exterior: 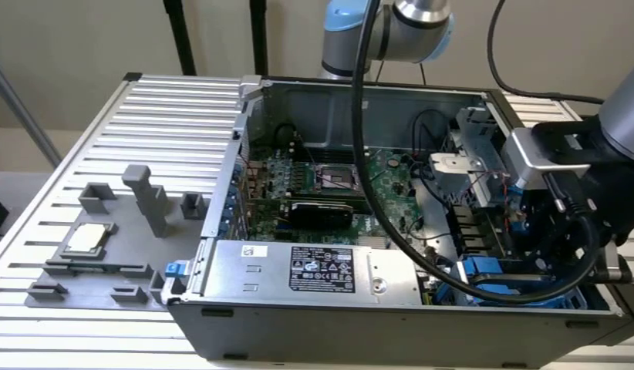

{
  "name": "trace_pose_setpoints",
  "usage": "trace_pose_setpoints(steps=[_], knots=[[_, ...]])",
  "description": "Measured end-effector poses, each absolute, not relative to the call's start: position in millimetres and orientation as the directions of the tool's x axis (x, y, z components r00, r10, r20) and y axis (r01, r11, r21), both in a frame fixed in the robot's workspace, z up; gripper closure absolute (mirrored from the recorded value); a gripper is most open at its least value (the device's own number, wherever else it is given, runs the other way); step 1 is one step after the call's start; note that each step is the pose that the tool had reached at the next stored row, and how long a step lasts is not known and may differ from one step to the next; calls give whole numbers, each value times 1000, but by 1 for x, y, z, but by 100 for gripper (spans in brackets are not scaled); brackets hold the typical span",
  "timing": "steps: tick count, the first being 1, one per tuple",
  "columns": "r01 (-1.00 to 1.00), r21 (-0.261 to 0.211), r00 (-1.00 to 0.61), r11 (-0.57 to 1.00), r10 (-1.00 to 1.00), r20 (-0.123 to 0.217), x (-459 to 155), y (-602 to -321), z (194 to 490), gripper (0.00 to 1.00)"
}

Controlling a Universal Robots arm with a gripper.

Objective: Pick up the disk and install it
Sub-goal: 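Insert the first disk wire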

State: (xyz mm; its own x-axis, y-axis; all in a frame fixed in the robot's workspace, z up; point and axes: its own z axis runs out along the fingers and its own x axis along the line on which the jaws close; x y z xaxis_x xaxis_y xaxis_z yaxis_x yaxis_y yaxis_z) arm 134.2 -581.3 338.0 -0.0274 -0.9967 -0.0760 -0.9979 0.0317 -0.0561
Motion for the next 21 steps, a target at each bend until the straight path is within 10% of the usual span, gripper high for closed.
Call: trace_pose_setpoints(steps=[21], knots=[[-998, -56, -27, 32, -996, -85, 134, -581, 368, 0]])
